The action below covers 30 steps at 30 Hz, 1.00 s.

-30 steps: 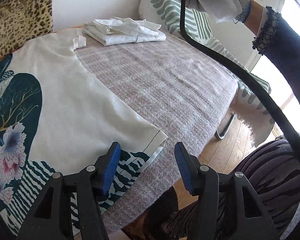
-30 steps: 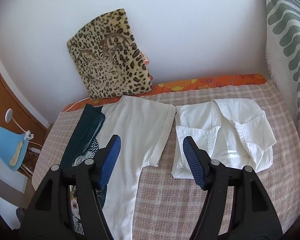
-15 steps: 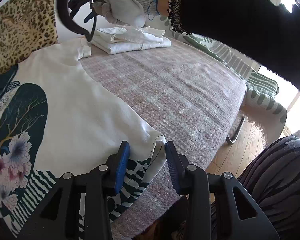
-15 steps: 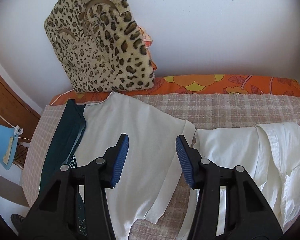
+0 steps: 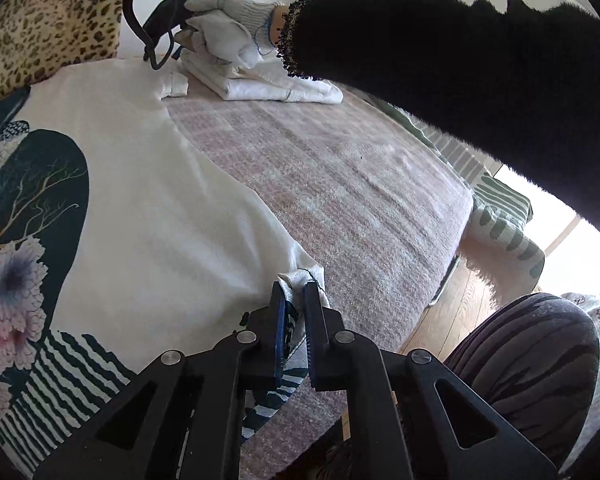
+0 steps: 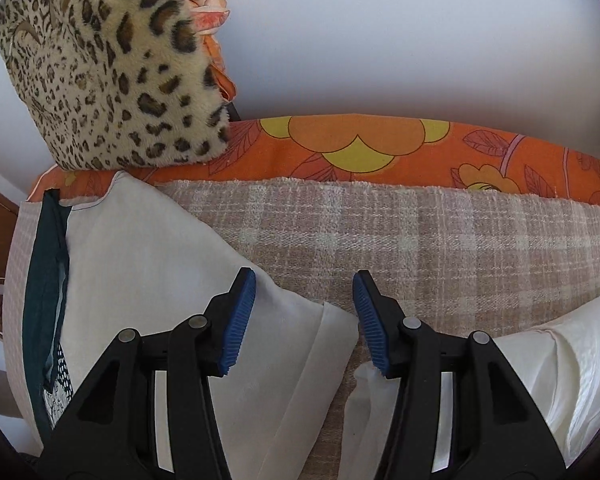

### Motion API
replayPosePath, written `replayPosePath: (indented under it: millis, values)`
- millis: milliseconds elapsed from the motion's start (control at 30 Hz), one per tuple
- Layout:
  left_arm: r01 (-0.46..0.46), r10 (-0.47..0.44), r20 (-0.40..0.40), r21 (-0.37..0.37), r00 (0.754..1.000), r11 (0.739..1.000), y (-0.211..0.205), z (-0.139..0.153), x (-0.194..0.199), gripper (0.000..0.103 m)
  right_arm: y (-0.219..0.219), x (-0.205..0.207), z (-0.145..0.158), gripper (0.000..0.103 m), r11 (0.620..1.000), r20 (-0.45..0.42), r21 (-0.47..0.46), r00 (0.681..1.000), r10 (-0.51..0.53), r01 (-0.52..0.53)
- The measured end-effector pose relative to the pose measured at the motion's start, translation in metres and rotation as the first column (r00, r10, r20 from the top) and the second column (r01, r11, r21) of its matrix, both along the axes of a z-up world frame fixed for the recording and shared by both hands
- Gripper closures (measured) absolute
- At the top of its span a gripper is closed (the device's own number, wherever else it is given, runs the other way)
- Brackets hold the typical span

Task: Fold small clothes

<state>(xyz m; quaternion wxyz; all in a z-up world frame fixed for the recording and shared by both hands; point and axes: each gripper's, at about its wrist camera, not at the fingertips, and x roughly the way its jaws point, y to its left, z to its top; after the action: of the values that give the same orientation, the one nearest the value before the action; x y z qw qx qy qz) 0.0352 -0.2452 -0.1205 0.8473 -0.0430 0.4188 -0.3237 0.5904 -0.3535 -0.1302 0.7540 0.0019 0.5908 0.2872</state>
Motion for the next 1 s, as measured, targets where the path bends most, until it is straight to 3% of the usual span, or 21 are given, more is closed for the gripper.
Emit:
replayPosePath:
  millis: [200,267,300,333,533,733,933,1000]
  values:
    - [-0.001,0.000,-0.019,-0.040,1.000,0.999,0.003,-0.001,0.005,0.099,-0.001,-0.005,-0.004,0.050,0.999,0.020,-0.006,0.999,0.047,-0.047]
    - [-0.005,0.004,-0.026,-0.055,1.000,0.998,0.005,-0.001,0.006,0.099,0.004,-0.009,-0.001,0.069,0.997,0.031,-0.029,0.997,0.072,-0.071]
    - [-0.008,0.006,-0.030,-0.065,1.000,0.998,0.006,-0.001,0.006,0.099,0.005,-0.010,-0.001,0.088,0.996,0.033,-0.042,0.996,0.077,-0.076]
    - [-0.008,0.006,-0.034,-0.074,0.999,0.997,0.007,-0.001,0.006,0.099,0.007,-0.011,0.000,0.093,0.996,0.030,-0.053,0.997,0.072,-0.070]
    - [-0.023,0.020,-0.032,-0.118,0.999,0.993,0.016,0.004,0.003,0.101,0.026,-0.019,0.011,0.097,0.992,0.047,-0.122,0.998,0.047,-0.041]
    - [-0.092,0.084,-0.048,-0.187,0.995,0.978,0.040,0.010,0.001,0.101,0.035,-0.026,0.038,0.097,0.994,0.075,-0.110,0.997,0.001,0.007]
    - [-0.149,0.144,-0.040,-0.203,0.989,0.968,0.061,0.016,-0.012,0.101,0.047,-0.027,0.073,0.097,0.997,0.099,-0.078,0.995,-0.017,0.025]
    - [-0.132,0.127,-0.036,-0.194,0.991,0.972,0.058,0.015,-0.012,0.101,0.056,-0.034,0.081,0.097,0.994,0.134,-0.106,0.991,0.003,0.011]
